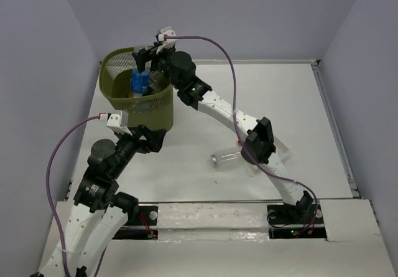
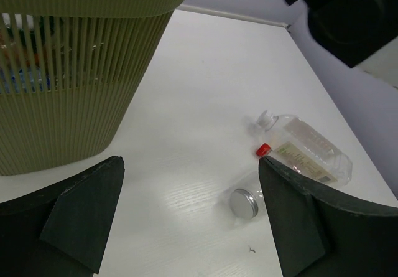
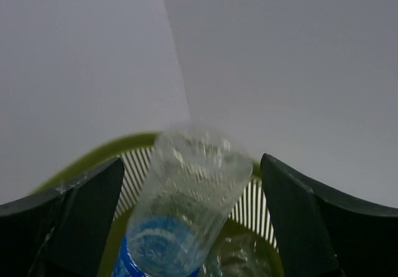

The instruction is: Put the plastic bottles in the bin

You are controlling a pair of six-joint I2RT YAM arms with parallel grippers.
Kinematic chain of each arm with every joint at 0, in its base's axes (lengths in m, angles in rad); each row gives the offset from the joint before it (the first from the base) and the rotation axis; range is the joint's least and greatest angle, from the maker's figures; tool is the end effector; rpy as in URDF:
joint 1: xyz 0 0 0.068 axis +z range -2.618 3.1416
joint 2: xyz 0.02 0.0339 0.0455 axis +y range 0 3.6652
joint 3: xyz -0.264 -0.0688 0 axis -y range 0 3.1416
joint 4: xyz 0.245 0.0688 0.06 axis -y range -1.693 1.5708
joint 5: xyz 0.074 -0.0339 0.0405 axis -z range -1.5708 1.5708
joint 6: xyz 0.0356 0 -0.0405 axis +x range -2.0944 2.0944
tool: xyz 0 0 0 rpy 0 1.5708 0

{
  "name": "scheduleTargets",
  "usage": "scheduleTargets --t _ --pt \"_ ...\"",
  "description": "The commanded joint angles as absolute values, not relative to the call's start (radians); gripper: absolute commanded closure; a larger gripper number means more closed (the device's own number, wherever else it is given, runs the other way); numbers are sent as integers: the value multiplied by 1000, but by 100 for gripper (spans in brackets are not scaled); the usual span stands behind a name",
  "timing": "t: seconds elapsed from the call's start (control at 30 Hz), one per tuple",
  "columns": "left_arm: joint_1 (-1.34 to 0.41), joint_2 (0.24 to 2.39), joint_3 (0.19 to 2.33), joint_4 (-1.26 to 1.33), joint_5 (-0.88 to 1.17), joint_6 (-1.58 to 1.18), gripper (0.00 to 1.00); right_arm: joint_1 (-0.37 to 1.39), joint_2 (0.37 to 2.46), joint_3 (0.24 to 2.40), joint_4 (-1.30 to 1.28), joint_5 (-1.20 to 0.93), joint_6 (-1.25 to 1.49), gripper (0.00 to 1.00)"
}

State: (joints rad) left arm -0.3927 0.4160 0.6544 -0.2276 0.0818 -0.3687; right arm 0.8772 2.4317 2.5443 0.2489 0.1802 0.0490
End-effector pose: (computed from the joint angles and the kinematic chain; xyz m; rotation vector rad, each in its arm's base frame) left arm 0.1023 -0.0455 0.3375 0.0852 1.5962 -0.6606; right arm 0.3622 0.4257 0.4113 -0.3490 1.1951 0.6983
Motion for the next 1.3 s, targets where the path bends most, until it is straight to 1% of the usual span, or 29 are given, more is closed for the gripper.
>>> scheduleTargets --t 0.0,0.07,0.1,0.13,0.17,0.2,0.23,0.27,0.3,0.33,0.37,0.4,0.43,0.47,0.5,0.53,0.6,0.67,0.7,0.73,0.9,1.03,1.27 --pt "-402 423 669 -184 239 -376 1 882 2275 2461 285 91 35 0" --pt "-403 452 672 -175 300 -370 1 882 2162 2378 281 86 37 1" --pt "-403 468 672 -170 346 -361 1 882 2116 2271 282 84 43 1" --pt "-403 500 675 -166 359 -359 1 882 2068 2210 281 84 49 3" --pt "-408 518 678 -161 370 -357 1 882 1962 2139 279 86 55 5" --pt "-411 537 689 -157 396 -356 1 882 1903 2062 278 92 61 6" --pt "-420 573 695 -149 405 -359 1 870 1843 1901 273 94 74 9" --pt "-432 589 702 -132 406 -364 1 858 1782 1813 267 91 109 10" --pt "-478 606 716 -123 393 -371 1 821 1655 1730 244 84 132 11" --pt "-512 621 724 -115 378 -385 1 796 1593 1644 229 78 158 11" --pt "-552 652 732 -95 353 -393 1 769 1532 1479 213 72 229 12" --pt "-593 669 739 -84 325 -400 1 740 1469 1395 200 68 268 12" --pt "-680 713 752 -62 272 -408 1 689 1348 1312 189 67 320 12" --pt "-724 739 762 -55 243 -402 1 677 1289 1237 180 83 336 12" --pt "-768 770 790 -54 179 -396 1 661 1234 1116 143 101 345 12" --pt "-852 837 804 -46 146 -373 1 651 1135 1067 120 144 366 12" --pt "-926 909 845 -38 53 -336 1 641 1041 941 63 188 386 12" --pt "-1015 1027 870 -16 -1 -261 1 629 921 875 34 213 429 12" --pt "-1037 1070 899 -9 -65 -232 1 629 889 824 3 216 442 12" --pt "-1067 1154 916 -8 -78 -206 1 620 861 806 -21 219 462 13" --pt "-1097 1411 1006 28 -103 -59 1 620 726 689 -152 235 517 14" --pt "-1100 1537 1049 40 -94 -5 1 611 618 634 -205 264 557 15" --pt "-1108 1672 1091 58 -61 52 1 611 522 600 -297 299 587 16"
